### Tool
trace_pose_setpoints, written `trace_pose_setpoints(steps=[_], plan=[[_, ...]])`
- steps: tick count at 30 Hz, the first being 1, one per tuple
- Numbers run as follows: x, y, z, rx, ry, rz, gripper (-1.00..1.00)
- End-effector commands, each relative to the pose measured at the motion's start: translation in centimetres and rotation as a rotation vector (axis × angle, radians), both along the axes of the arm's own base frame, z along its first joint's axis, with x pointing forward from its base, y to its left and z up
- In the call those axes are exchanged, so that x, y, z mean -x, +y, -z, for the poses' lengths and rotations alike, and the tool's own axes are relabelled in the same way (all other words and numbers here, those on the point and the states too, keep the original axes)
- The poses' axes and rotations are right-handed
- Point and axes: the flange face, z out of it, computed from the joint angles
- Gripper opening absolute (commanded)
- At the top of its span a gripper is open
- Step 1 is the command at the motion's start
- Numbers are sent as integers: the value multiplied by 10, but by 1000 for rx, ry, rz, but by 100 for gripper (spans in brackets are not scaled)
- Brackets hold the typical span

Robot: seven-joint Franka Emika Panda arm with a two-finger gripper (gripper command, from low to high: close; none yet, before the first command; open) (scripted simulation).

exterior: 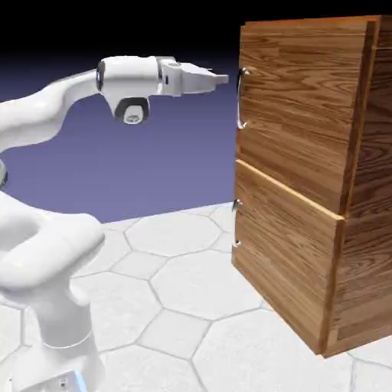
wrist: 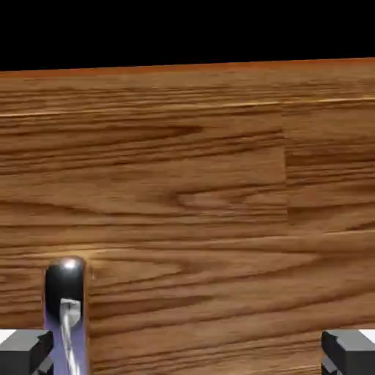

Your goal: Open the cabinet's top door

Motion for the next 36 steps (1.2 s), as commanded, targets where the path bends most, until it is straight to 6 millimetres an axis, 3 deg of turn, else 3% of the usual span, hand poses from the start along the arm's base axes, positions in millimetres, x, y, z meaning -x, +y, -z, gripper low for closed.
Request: trace_pose_setpoints(steps=[1,6,7,12,13,14,22,30,32,36], plan=[[-5,7,8,7,-4,-4,0],[-37,34,54,40,-6,-18,0],[-37,34,54,40,-6,-18,0],[-87,32,54,40,-6,-18,0],[-87,32,54,40,-6,-18,-100],[-87,32,54,40,-6,-18,-100],[-5,-4,54,39,-10,-229,-100],[72,-61,54,38,-15,-458,-100],[88,-76,54,36,-17,-507,-100],[91,-78,54,34,-22,-516,-100]])
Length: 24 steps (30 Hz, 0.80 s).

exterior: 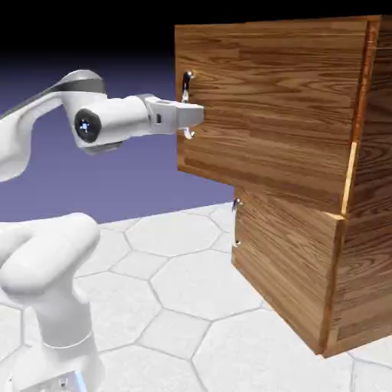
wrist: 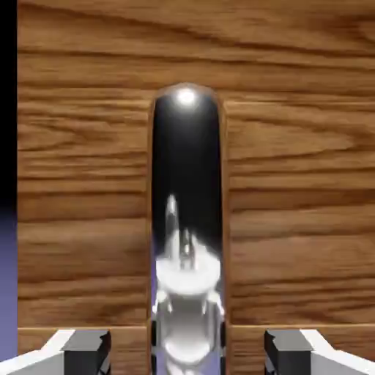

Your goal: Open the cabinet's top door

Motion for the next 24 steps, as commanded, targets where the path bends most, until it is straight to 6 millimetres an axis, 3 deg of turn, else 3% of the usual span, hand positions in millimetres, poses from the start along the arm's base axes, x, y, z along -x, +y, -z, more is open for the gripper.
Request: trace_pose_setpoints(steps=[1,10,24], plan=[[0,-1,0,3,3,-1,-100],[46,-60,1,6,5,-177,-100],[92,-150,1,6,4,-416,-100]])
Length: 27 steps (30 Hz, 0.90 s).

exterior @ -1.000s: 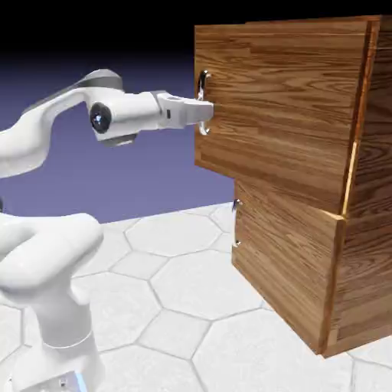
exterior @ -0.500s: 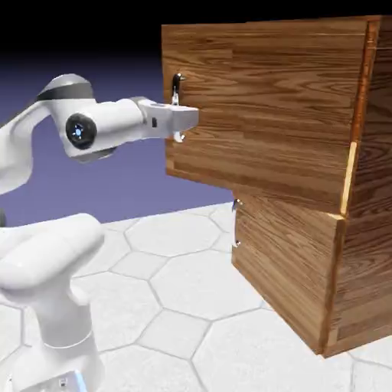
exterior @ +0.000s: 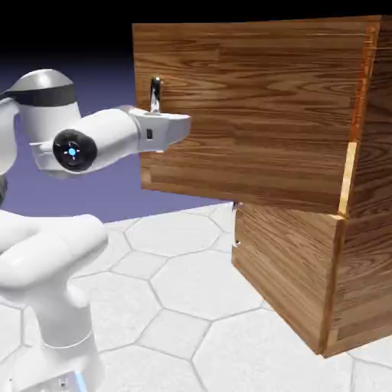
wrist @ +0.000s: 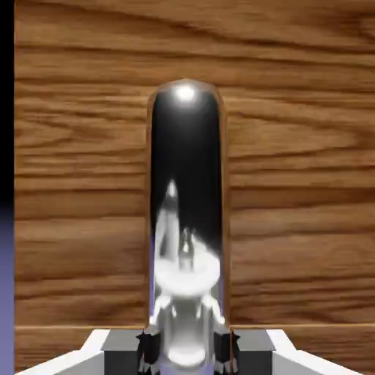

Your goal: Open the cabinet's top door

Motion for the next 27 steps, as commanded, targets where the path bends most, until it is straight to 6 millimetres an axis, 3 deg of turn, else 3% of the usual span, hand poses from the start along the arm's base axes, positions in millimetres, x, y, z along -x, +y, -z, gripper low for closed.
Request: trace_pose_setpoints(steps=[1,15,27], plan=[[3,-8,0,0,1,-19,-100],[25,-127,0,0,1,-305,-100],[14,-237,0,0,0,-568,-100]])
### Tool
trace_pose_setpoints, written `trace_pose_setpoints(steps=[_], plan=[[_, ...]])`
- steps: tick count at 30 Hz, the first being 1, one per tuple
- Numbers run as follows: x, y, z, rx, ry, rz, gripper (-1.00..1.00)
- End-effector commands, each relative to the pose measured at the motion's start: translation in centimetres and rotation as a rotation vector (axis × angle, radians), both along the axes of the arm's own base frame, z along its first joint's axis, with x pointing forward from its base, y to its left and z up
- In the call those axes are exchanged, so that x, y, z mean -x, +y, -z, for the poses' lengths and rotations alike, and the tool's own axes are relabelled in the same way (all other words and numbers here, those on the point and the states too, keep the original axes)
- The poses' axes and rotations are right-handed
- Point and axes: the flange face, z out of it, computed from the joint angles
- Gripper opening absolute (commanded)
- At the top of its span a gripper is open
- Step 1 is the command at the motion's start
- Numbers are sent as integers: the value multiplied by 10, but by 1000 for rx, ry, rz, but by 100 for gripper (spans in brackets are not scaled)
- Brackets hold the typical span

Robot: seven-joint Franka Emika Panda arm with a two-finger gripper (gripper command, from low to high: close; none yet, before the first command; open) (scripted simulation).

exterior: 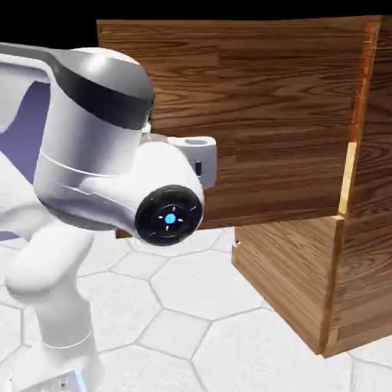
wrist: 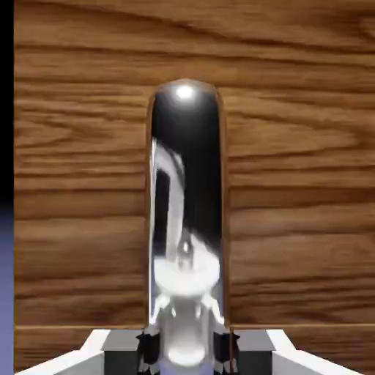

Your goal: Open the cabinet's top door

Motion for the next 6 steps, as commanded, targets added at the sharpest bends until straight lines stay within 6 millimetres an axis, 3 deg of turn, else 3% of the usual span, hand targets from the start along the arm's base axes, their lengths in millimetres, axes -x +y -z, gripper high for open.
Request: trace_pose_setpoints(steps=[1,5,6], plan=[[-2,-8,0,0,1,-19,-100],[-10,-36,0,0,1,-86,-100],[-10,-36,0,0,1,-86,100]])
